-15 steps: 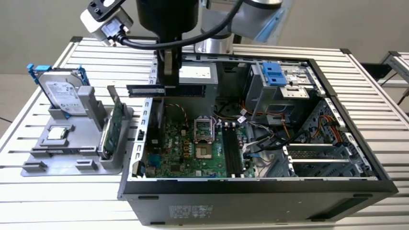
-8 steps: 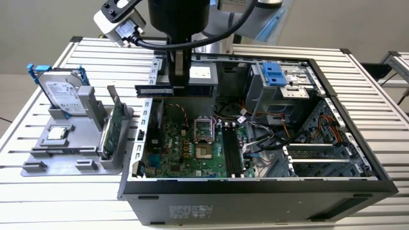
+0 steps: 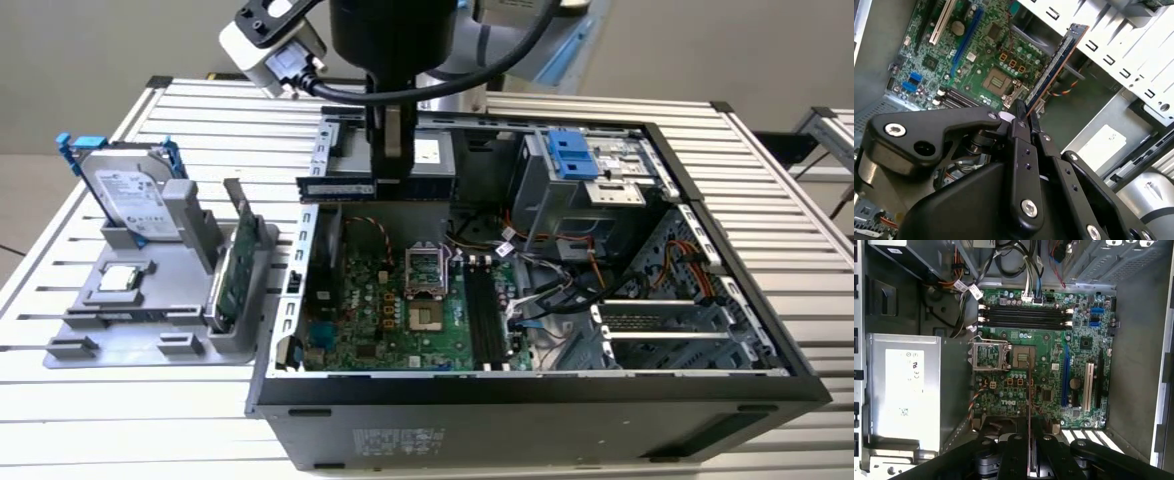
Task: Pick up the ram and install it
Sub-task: 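Pick up the ram and move it above insertion slot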
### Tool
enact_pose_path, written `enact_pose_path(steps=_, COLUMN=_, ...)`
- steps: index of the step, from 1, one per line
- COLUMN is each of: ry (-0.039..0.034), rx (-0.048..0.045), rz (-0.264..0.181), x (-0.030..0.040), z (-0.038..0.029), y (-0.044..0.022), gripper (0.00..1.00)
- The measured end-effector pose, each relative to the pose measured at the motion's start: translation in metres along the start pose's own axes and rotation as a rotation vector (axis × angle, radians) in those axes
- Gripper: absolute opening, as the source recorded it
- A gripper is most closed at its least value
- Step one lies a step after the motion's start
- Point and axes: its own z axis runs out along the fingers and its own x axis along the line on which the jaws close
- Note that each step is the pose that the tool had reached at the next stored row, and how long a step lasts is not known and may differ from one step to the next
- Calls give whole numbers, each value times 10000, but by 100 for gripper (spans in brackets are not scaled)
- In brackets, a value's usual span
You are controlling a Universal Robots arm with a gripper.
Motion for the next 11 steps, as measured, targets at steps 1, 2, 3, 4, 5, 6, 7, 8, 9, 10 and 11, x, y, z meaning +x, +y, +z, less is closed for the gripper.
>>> enact_pose_path(steps=1, ry=-2, rx=0, rz=-1, x=6, z=1, y=6, gripper=0)
enact_pose_path(steps=2, ry=-3, rx=-1, rz=-2, x=10, z=1, y=14, gripper=0)
enact_pose_path(steps=3, ry=-5, rx=0, rz=-1, x=13, z=2, y=23, gripper=0)
enact_pose_path(steps=4, ry=-4, rx=-1, rz=-1, x=14, z=3, y=35, gripper=0)
enact_pose_path(steps=5, ry=-3, rx=-2, rz=-1, x=15, z=4, y=49, gripper=0)
enact_pose_path(steps=6, ry=-4, rx=0, rz=-1, x=15, z=4, y=65, gripper=0)
enact_pose_path(steps=7, ry=-4, rx=-1, rz=-2, x=15, z=4, y=85, gripper=0)
enact_pose_path(steps=8, ry=-4, rx=0, rz=-1, x=15, z=4, y=101, gripper=0)
enact_pose_path(steps=9, ry=-4, rx=-1, rz=-1, x=15, z=5, y=115, gripper=0)
enact_pose_path(steps=10, ry=-4, rx=-1, rz=-1, x=15, z=5, y=127, gripper=0)
enact_pose_path(steps=11, ry=-4, rx=-1, rz=-1, x=16, z=6, y=141, gripper=0)
